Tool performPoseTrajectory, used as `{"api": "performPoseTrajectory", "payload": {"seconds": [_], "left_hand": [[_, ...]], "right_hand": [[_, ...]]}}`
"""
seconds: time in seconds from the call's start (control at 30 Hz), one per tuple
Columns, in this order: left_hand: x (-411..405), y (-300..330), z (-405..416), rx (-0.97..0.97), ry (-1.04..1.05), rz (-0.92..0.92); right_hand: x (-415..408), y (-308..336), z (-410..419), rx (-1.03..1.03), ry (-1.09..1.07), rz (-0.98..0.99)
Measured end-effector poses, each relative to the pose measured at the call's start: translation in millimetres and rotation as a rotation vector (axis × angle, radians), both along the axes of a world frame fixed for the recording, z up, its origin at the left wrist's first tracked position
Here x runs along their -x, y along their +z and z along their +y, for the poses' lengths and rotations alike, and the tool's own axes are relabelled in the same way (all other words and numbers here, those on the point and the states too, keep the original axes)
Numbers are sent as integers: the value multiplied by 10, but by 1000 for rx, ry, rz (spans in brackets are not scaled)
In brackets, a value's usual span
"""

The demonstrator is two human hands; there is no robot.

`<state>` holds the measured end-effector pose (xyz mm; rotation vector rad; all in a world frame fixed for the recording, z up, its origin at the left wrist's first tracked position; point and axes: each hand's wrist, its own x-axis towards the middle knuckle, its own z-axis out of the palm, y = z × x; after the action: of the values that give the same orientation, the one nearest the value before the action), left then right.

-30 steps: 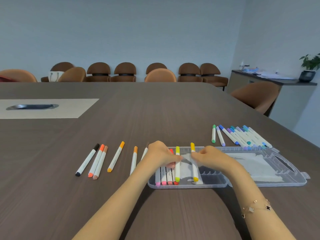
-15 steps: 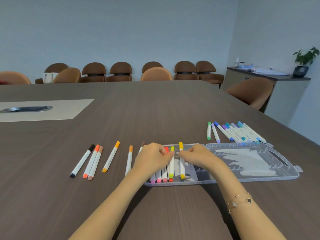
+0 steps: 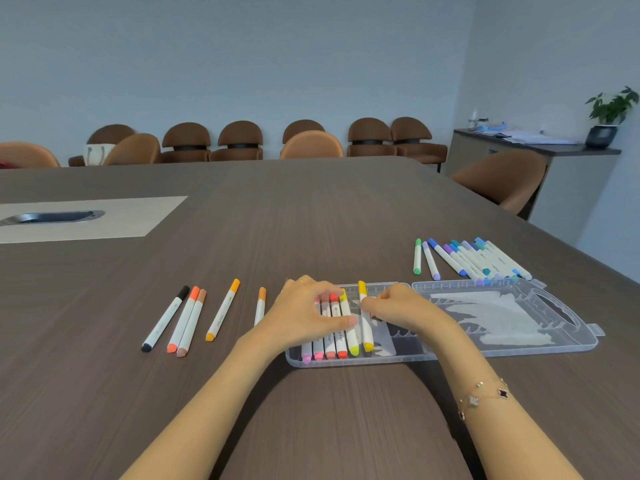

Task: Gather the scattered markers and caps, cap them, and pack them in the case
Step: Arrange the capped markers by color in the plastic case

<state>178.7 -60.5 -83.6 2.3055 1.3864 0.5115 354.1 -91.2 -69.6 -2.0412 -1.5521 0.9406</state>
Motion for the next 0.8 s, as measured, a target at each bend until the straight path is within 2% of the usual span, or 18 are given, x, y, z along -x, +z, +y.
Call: {"api": "performPoseTrajectory", "payload": {"seconds": [0.27, 0.8], "left_hand": [[-23, -65, 36, 88, 38, 16], [3, -87, 76, 70, -40, 94]], "right_hand": [[19, -14, 18, -17, -15, -11], [36, 18, 10, 23, -26, 15]]}}
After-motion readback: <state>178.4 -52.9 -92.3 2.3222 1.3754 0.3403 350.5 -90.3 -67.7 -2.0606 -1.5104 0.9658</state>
